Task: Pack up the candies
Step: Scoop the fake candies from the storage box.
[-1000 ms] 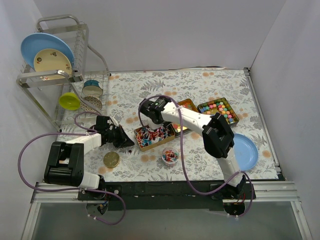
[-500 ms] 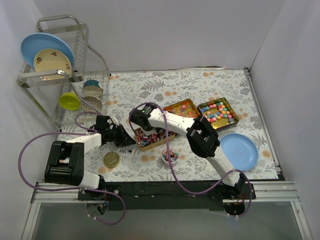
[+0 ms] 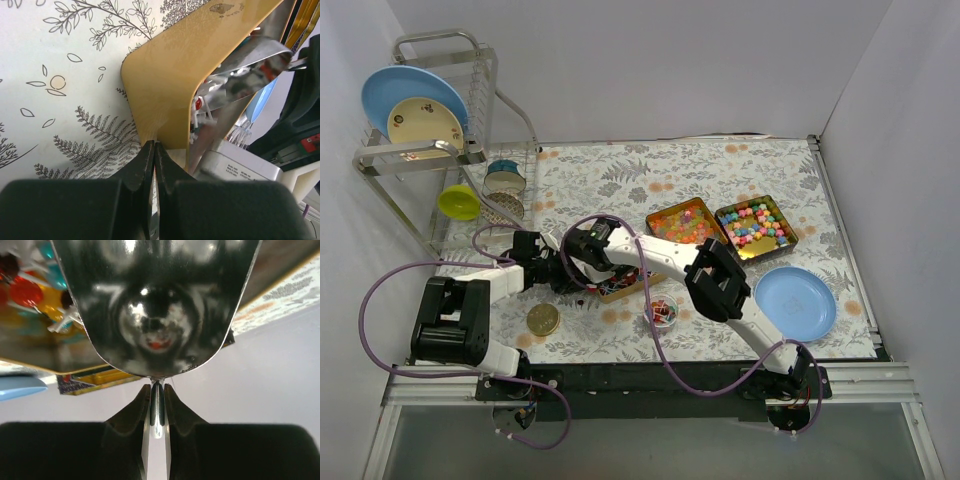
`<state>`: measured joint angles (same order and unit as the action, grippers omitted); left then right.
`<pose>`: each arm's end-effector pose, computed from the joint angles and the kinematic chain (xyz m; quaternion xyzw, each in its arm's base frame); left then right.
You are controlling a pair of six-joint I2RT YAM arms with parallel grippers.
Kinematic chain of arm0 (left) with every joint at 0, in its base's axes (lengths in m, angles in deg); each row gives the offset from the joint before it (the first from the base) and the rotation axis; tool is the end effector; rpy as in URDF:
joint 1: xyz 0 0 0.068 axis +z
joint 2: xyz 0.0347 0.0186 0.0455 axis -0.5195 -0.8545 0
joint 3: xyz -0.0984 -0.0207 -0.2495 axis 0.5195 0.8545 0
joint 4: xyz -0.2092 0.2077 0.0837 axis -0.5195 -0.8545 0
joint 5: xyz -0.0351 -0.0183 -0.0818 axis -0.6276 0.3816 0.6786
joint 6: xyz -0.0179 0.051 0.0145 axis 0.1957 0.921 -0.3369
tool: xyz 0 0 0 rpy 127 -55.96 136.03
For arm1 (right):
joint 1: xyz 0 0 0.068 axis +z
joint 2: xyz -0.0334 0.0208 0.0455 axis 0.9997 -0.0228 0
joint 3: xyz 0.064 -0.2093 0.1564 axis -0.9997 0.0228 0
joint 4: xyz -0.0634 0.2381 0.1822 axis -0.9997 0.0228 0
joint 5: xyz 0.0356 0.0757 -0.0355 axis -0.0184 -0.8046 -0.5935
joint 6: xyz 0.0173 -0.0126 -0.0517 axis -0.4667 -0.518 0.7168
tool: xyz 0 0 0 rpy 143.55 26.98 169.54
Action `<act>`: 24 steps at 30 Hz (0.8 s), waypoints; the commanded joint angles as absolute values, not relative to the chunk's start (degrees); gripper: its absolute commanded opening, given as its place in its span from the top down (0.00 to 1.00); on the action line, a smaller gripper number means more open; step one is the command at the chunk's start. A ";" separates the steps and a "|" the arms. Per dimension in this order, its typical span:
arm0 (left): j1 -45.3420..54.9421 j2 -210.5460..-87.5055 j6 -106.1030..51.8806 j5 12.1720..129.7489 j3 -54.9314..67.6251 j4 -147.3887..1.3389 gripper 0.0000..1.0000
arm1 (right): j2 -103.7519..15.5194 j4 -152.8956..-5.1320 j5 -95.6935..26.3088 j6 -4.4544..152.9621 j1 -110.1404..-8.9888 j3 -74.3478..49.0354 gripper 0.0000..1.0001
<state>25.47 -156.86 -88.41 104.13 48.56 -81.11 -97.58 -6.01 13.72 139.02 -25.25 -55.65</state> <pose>0.2609 -0.0523 0.0846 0.4199 -0.8036 0.4210 0.0246 0.2466 0.4370 0.1731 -0.8167 0.4601 -0.3477 0.0207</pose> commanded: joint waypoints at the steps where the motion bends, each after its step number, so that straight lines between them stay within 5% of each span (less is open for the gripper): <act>1: 25.67 -157.38 -87.87 105.68 47.23 -80.84 1.00 | -97.25 -5.43 7.85 135.21 -25.76 -54.46 0.99; 13: 25.76 -156.50 -83.13 104.62 44.60 -86.46 1.00 | -90.22 -10.35 -11.74 134.42 -33.76 -48.12 0.99; 24: 25.76 -157.29 -78.37 106.56 40.11 -92.18 1.00 | -83.37 -12.73 -16.42 135.47 -38.24 -44.60 0.99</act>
